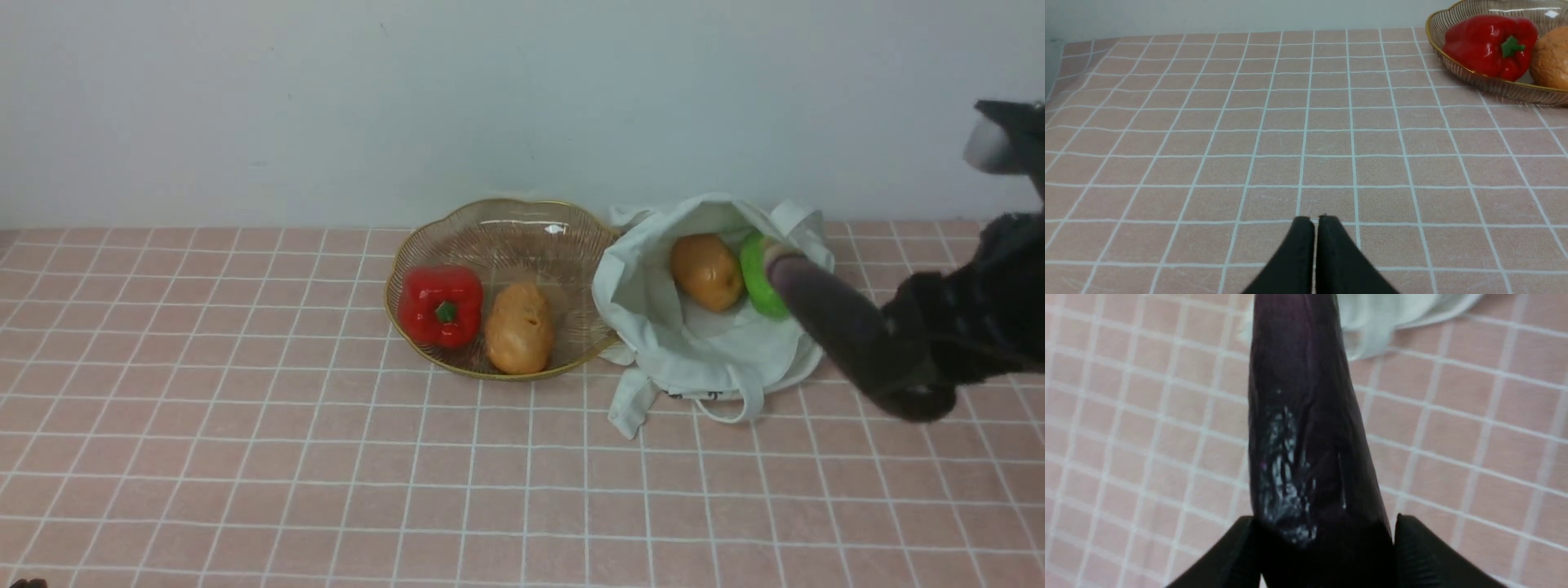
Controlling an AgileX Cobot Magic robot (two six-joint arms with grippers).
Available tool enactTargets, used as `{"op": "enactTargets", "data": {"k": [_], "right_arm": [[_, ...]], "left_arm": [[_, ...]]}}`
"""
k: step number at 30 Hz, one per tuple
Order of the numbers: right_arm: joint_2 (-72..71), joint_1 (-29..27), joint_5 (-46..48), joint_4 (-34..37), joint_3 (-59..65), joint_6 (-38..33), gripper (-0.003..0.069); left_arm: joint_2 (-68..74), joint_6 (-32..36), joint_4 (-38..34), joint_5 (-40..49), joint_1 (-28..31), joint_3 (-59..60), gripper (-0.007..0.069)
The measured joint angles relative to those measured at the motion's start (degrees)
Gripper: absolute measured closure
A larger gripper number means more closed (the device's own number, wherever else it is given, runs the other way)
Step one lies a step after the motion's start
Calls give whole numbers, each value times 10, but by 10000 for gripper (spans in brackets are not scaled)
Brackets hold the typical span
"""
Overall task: Take vegetables from bag on pink coffee tablecloth place on plate.
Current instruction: 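Take the eggplant out of the bag and place it on the plate with the right gripper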
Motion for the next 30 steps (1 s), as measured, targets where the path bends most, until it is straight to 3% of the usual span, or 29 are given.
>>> {"op": "enactTargets", "data": {"k": [4, 7, 11, 14, 17, 19, 21, 26, 30], "right_arm": [[7, 70, -23, 35, 11, -36, 276], [67, 150, -94, 43, -14, -46, 276], [169, 188, -189, 42, -90, -47, 276], [243, 192, -233, 35, -150, -42, 276], [347, 187, -258, -7, -242, 18, 276], [394, 183, -256, -32, -282, 64, 276], [458, 179, -235, -102, -356, 131, 276], [533, 177, -178, -204, -439, 189, 275], [549, 177, -166, -216, -456, 197, 223]], "left_arm": [[0, 0, 0, 0, 0, 0, 629], [0, 0, 0, 0, 0, 0, 629], [0, 0, 0, 0, 0, 0, 629], [0, 0, 0, 0, 0, 0, 629], [0, 0, 0, 0, 0, 0, 629], [0, 0, 0, 0, 0, 0, 629], [0, 0, 0, 0, 0, 0, 629], [0, 0, 0, 0, 0, 0, 629], [0, 0, 0, 0, 0, 0, 629]]}}
